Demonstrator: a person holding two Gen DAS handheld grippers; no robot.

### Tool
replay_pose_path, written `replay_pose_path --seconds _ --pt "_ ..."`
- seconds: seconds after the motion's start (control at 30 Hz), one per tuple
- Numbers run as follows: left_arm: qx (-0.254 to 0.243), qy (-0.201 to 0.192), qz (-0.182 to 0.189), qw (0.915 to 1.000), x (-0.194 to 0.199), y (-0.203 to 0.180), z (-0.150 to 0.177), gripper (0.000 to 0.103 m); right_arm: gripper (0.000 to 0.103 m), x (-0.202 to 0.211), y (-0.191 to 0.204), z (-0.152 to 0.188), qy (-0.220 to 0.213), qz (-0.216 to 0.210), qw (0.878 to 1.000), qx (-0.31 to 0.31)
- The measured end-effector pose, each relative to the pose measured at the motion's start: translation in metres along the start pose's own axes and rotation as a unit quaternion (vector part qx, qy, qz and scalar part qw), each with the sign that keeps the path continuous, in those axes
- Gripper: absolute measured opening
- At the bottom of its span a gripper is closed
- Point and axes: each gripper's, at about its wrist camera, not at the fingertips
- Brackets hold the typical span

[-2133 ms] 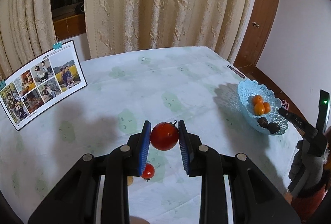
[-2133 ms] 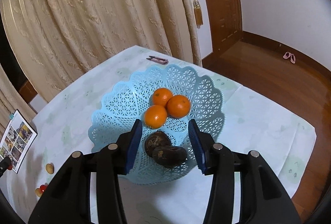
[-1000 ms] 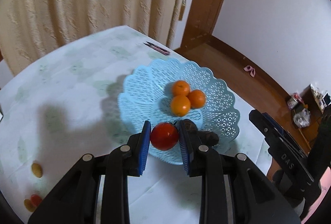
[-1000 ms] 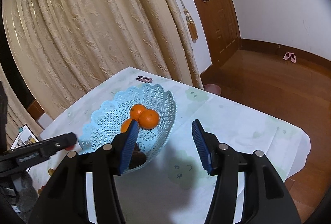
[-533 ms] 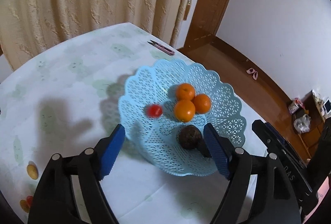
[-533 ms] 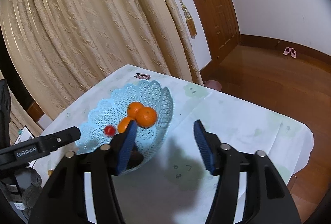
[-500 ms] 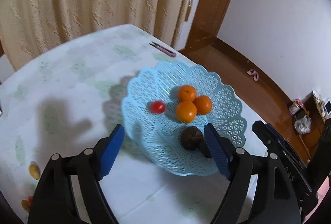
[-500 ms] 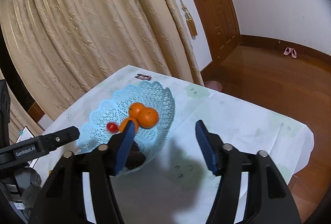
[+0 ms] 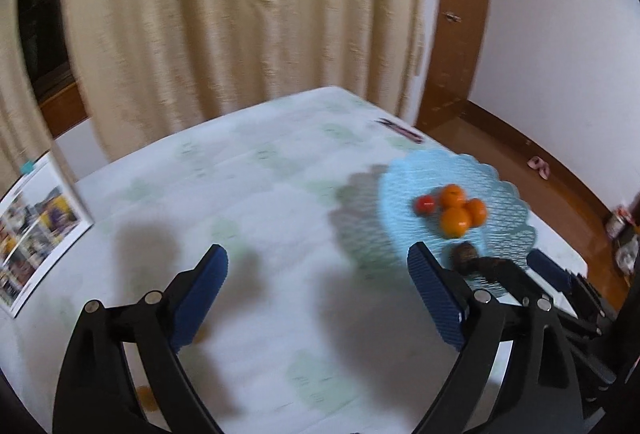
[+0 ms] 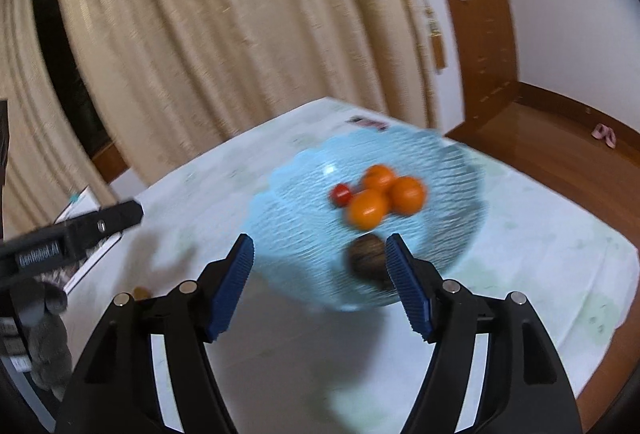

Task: Organize fruits
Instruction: 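Grasp a red tomato with the right tool while the left tool reaches toward a yellow fruit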

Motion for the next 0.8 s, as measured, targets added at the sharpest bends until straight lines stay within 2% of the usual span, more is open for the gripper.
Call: replay_pose_path --seconds 0.17,0.47,0.63,0.8 --pt "0.042 -0.005 -0.039 0.9983 0.023 0.060 0.009 0.092 0.070 -0.014 0.047 0.017 0.036 -0.042 0.998 0.035" --pt "0.111 0.004 -0.081 0.9905 0.049 0.144 0.041 0.092 0.070 -0.033 0.109 0.042 0.089 -0.092 0.989 0.080" --pt "0.146 0.012 -0.088 0.9853 0.053 0.172 0.057 0.092 0.070 -0.042 0.142 0.065 0.122 -0.118 0.979 0.113" --pt "0.157 0.021 -0.091 0.9832 0.051 0.187 0.073 0.092 0.070 -0.054 0.182 0.087 0.149 -0.143 0.965 0.163"
Point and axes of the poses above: each gripper's, at about its wrist camera, not at the fingertips, and x roughly against the way its jaws point, y to its left, z to its underside, and after that the axes turned 4 degrees about -y, right-handed
